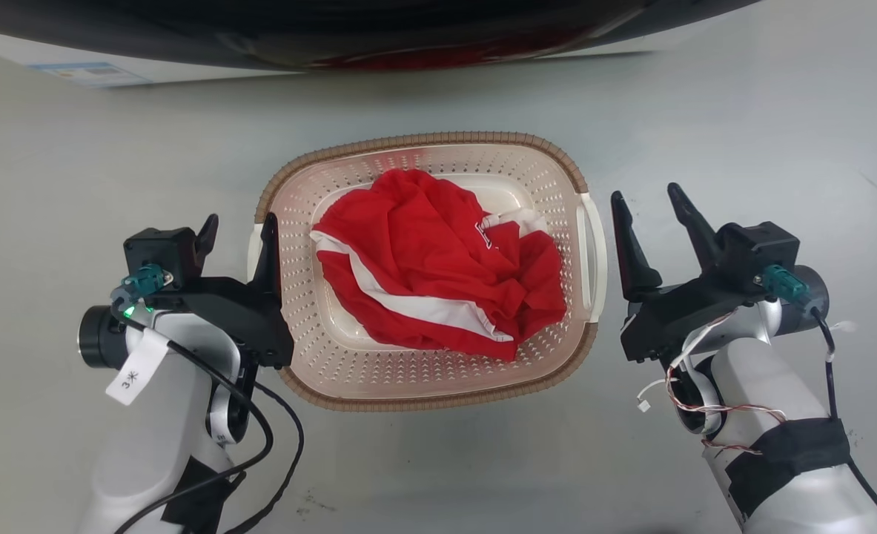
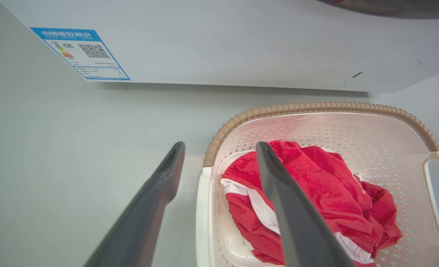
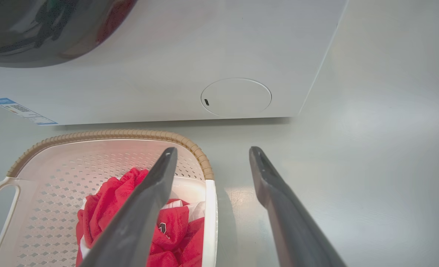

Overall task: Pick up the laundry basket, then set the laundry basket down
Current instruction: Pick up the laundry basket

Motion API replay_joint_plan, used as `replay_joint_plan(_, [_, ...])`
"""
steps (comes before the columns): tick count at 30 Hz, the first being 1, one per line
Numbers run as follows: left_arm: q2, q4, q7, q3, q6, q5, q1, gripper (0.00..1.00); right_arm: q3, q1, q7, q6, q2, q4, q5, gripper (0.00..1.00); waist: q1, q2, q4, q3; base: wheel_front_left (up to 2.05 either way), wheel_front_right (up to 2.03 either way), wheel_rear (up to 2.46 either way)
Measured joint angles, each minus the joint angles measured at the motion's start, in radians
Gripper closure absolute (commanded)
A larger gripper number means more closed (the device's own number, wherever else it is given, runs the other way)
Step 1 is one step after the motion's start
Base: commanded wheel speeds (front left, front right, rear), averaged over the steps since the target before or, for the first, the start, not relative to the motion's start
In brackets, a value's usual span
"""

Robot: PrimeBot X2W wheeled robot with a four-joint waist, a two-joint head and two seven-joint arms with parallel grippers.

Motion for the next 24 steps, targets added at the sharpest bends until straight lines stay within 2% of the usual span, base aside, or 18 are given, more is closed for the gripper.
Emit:
replay_joint_plan(18, [-0.003,0.261,0.035,-0.001,-0.081,-0.04,-0.148,0.0,0.061,-0.109,0.001,0.031,0.03,0.195,-0.004,0.0,-0.0001,-0.0001,-0.005,0.127,0.0,0.0,0.0])
replay_joint_plan(24, [-0.003,0.328,0.044,0.004,-0.086,-0.046,-0.195,0.0,0.072,-0.154,0.0,0.038,0.033,0.24,0.003,0.0,-0.0001,-0.0001,-0.004,0.158,0.0,0.0,0.0])
